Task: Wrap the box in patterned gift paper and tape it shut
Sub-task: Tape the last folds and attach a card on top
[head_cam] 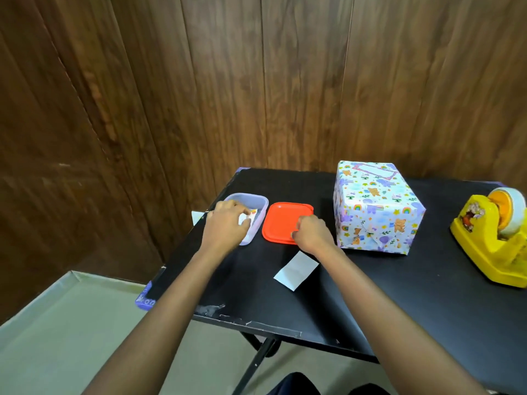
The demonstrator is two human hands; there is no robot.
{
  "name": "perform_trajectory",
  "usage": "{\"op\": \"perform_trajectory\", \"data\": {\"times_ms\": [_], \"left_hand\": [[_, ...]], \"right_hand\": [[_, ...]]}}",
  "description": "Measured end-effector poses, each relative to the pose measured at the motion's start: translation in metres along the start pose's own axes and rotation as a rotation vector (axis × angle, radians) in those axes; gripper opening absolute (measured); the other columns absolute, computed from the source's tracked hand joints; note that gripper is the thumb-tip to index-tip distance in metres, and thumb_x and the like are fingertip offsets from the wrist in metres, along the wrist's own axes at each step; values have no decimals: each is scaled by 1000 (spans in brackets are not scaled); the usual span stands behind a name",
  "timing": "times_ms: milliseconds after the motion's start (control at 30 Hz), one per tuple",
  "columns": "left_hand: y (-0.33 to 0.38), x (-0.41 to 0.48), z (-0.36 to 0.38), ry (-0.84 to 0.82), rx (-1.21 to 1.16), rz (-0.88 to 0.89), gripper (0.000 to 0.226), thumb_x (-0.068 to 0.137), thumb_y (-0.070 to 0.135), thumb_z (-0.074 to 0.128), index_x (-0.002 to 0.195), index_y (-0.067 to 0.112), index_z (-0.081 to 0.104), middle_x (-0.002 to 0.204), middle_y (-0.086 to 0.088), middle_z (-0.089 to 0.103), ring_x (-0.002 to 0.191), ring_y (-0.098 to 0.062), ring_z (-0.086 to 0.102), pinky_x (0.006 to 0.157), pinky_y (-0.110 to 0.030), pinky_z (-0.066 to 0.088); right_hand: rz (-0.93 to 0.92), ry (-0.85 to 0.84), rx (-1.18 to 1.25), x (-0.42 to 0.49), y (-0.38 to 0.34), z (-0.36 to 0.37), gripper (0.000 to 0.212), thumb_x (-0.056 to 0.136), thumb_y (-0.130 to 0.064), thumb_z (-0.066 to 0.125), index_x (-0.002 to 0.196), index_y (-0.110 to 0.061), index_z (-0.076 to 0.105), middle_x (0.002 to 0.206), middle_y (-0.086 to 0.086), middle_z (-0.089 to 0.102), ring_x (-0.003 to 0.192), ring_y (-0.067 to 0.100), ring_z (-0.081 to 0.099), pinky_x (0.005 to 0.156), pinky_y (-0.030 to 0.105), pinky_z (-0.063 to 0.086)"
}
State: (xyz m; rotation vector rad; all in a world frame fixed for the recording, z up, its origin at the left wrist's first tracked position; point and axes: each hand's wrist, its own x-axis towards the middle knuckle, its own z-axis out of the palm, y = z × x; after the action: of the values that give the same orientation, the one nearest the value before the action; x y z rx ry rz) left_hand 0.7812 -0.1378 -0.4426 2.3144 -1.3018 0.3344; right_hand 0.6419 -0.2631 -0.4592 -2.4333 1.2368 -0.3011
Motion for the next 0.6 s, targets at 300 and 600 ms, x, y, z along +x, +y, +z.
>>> {"op": "perform_trajectory", "data": {"times_ms": [300, 600], "left_hand": [[-31, 27, 20, -308, -90, -434, 56, 96, 33, 47, 145, 13, 28, 153, -11, 19, 138, -30, 23, 107, -39, 32], [-25, 24, 36, -153, -58, -563, 55, 94, 34, 46, 140, 10, 30, 147, -8, 25, 131, -26, 30, 98, -37, 40]], "right_hand": [[423, 164, 197, 41, -15, 18, 36, 98, -6, 36, 132, 2, 41, 137, 21, 38, 126, 35, 40, 97, 39, 41], [535, 42, 984, 66, -12, 2, 28, 79, 0, 64, 107, 3, 62, 79, 10, 54, 78, 25, 55, 66, 30, 43]]}}
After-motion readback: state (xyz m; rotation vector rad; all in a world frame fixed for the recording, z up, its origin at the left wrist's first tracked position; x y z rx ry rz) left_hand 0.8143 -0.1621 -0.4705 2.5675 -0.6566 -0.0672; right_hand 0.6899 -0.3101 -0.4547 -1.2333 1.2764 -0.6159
